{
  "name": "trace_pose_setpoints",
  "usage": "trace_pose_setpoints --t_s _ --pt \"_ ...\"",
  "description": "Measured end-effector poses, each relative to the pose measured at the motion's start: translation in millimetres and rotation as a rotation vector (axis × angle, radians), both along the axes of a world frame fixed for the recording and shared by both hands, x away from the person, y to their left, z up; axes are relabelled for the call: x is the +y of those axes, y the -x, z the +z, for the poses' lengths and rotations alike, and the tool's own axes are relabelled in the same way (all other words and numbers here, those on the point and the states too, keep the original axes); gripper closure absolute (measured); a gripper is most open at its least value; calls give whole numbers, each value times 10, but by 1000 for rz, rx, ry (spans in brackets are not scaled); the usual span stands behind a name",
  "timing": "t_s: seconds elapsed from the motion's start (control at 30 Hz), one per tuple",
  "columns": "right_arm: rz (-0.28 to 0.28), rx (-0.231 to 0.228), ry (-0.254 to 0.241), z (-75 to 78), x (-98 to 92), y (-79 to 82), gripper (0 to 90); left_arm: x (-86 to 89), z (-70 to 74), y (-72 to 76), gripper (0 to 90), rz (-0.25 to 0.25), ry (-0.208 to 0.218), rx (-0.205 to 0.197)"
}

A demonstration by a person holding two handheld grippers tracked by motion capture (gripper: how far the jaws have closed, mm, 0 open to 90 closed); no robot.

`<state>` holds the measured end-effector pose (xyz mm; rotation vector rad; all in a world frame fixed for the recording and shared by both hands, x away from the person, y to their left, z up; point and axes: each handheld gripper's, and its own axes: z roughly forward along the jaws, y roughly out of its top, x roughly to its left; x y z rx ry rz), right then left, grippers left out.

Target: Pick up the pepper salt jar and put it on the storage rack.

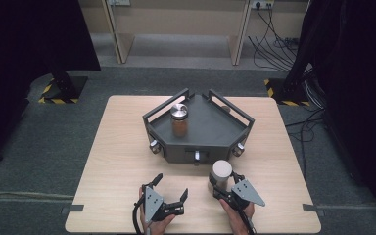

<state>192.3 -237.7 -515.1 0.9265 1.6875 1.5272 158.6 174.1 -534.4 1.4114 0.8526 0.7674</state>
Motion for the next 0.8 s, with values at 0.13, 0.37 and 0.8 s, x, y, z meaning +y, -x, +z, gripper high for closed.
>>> trace_pose_setpoints --t_s 0.13,0.37,0.8 --pt "2 7 0 17 3 6 353 0 0 0 3 0 0 0" --pt "13 1 5 44 18 18 354 -2 -1 0 3 -1 -1 -1" --pt "28 -13 1 124 -2 52 354 0 3 -2 3 -2 -1 1"
